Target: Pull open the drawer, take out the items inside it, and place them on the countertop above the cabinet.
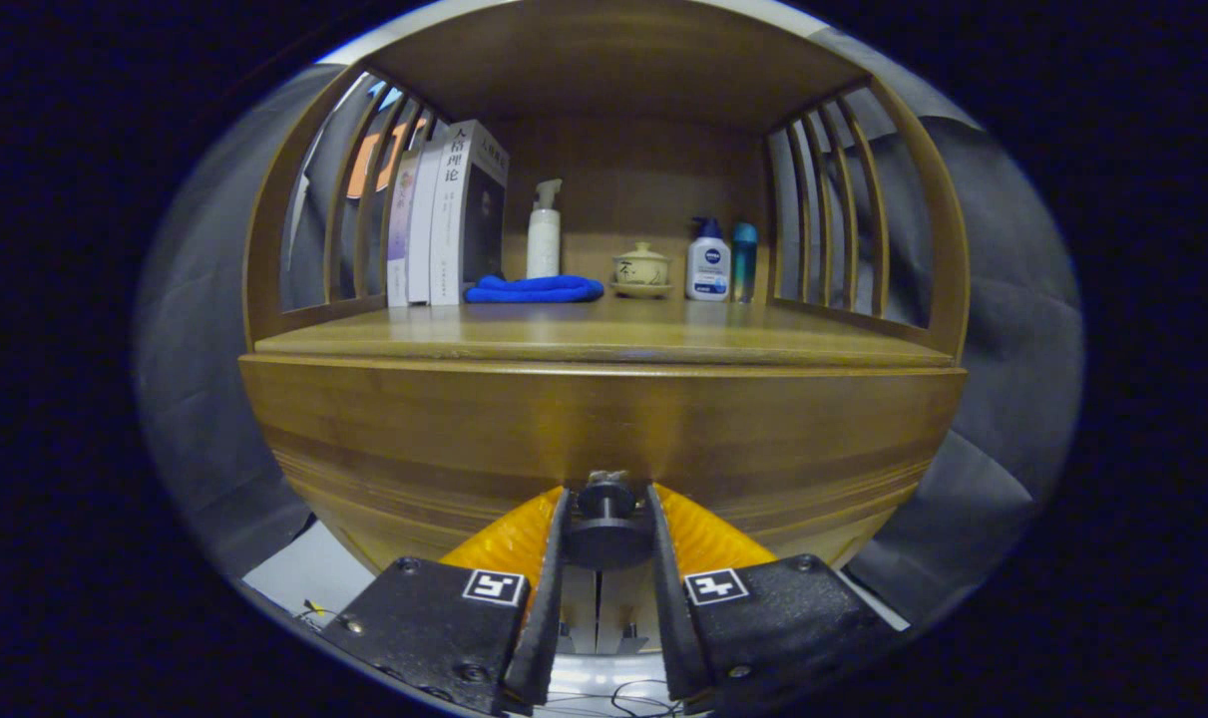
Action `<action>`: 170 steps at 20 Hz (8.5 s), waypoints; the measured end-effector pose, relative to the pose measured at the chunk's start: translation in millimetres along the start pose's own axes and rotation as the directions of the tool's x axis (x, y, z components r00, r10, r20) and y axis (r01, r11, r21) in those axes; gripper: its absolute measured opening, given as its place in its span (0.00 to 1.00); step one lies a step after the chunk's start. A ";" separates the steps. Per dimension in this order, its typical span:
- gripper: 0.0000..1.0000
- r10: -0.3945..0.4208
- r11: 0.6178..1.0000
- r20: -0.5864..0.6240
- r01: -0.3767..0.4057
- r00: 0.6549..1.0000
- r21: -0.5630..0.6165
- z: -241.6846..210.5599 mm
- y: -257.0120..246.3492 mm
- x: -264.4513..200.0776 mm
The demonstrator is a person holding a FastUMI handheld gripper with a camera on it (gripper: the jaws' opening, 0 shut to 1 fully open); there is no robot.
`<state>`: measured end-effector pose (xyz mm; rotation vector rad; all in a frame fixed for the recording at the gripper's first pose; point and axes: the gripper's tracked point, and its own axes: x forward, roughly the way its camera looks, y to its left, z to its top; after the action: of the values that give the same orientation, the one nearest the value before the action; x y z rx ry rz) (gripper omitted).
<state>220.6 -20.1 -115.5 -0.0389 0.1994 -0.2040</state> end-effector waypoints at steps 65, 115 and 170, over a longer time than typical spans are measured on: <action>0.83 0.146 0.975 -0.808 -0.220 0.570 0.021 -36.6 -3.3 -111.1; 0.48 0.100 0.994 -0.627 -0.101 0.772 0.034 141.0 7.5 55.6; 0.99 0.042 0.998 0.134 -0.035 0.990 -0.056 -54.9 -22.3 -189.6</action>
<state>23.2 -4.1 -131.4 -0.1015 0.0700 -0.1566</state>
